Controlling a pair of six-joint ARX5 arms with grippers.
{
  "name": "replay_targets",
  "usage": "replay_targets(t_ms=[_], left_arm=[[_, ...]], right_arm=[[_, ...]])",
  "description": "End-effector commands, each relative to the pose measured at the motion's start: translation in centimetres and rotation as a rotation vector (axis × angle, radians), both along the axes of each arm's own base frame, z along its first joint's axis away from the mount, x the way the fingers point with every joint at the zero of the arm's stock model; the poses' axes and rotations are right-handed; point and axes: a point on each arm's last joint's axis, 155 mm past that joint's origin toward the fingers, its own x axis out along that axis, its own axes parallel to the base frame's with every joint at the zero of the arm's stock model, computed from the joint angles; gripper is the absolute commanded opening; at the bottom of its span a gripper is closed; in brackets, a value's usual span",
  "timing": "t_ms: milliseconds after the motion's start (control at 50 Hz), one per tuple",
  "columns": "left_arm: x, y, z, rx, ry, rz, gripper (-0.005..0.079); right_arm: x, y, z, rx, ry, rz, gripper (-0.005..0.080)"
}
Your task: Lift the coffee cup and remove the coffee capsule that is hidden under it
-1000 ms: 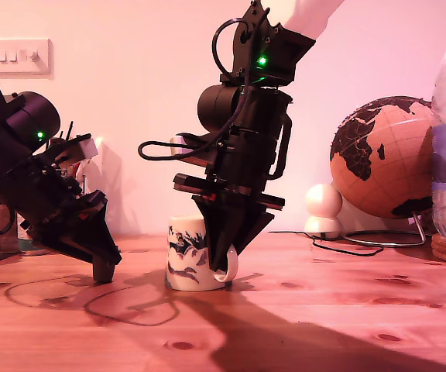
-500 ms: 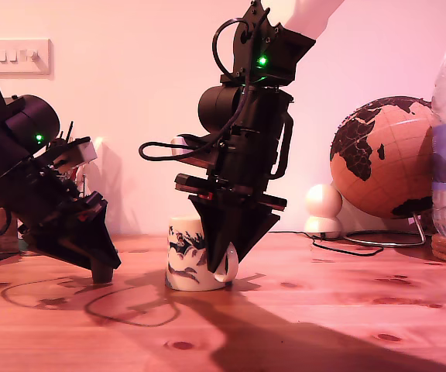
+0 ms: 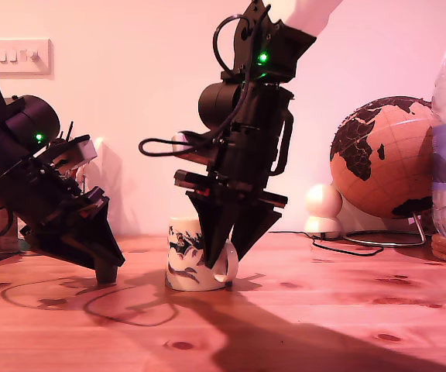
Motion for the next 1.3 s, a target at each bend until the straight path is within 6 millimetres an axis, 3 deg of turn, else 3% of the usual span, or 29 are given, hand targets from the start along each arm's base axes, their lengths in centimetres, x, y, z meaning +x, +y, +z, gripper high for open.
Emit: replay_targets(t_ms=[0, 380, 720, 840, 900, 1040, 1100, 1280], left_arm=[[-0.2, -0.1, -0.2, -0.001, 0.007, 0.0, 0.0441], [0.0, -0.1, 3.7, -0.016, -0.072, 0.002, 0.0471], [-0.6, 0.1, 6.3, -0.021, -0.096, 0.011, 0.0459], [-1.1, 0.2, 7.7, -0.029, -0.107, 0.016, 0.0376], [-1.6, 0.2, 8.3, -0.032, -0.1, 0.015, 0.0279], [-2.9, 0.3, 9.3, -0.037, -0.081, 0.008, -0.0013], [-3.2, 0.3, 9.8, -0.04, -0.084, 0.006, -0.0019], [-3.7, 0.2, 12.2, -0.069, -0.123, 0.014, -0.0019]], right_arm=[[0.6, 0.6, 1.8, 0.03, -0.037, 0.0, 0.0304], [0.7, 0.8, 2.7, 0.041, -0.052, 0.002, 0.0304], [0.6, 0.6, 6.7, 0.081, -0.114, -0.002, 0.0304], [0.0, 0.1, 8.1, 0.083, -0.118, -0.004, 0.0301], [-0.4, -0.1, 8.6, 0.081, -0.114, -0.004, 0.0278], [-1.1, -0.6, 9.5, 0.079, -0.107, 0.001, 0.007], [-1.3, -0.7, 9.9, 0.081, -0.107, 0.001, -0.0019], [-1.3, -0.6, 12.0, 0.114, -0.155, 0.002, -0.0011]])
